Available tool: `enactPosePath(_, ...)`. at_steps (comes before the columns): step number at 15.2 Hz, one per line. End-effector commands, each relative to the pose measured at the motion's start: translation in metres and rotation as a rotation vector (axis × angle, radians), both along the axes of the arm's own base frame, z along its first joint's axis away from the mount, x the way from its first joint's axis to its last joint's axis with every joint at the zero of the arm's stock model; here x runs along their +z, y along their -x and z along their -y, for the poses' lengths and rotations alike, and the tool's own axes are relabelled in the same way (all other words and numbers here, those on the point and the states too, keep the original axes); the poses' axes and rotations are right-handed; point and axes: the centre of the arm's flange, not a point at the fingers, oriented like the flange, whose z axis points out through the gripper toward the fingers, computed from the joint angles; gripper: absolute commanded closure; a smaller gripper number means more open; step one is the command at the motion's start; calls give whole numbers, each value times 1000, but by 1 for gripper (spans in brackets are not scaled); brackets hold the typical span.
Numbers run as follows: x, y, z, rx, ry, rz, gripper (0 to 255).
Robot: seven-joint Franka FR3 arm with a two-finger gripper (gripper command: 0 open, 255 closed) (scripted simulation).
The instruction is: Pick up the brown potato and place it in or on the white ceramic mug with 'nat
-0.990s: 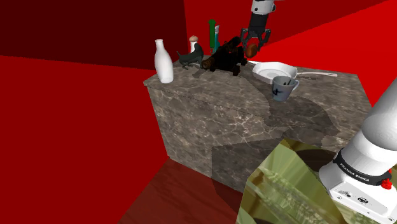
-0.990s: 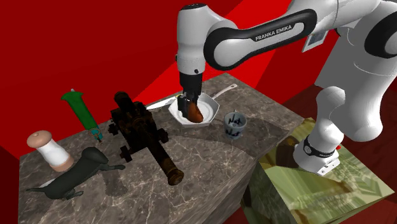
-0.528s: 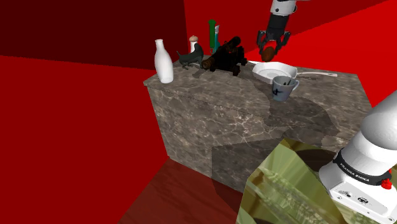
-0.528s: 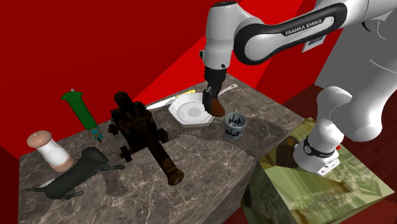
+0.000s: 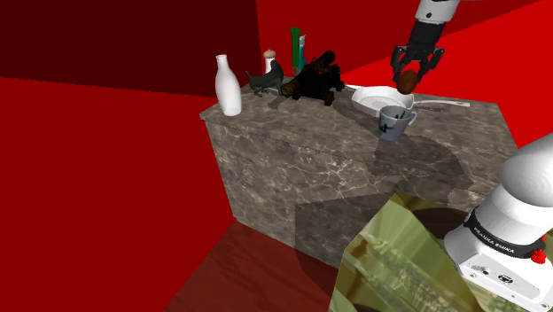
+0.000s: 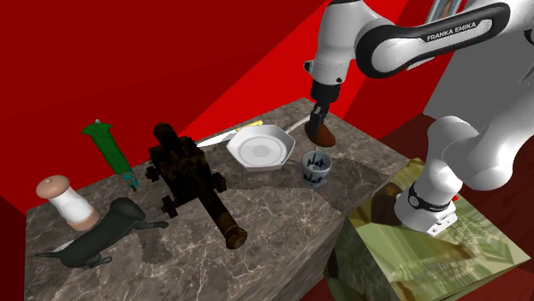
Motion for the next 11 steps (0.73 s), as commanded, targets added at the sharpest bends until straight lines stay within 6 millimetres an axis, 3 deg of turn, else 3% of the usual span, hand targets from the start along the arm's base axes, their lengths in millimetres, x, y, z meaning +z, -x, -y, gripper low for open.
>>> enactPosePath(1, -3, 15, 2, 1, 0, 0, 255)
enactPosePath(11, -56, 15, 2, 1, 0, 0, 255)
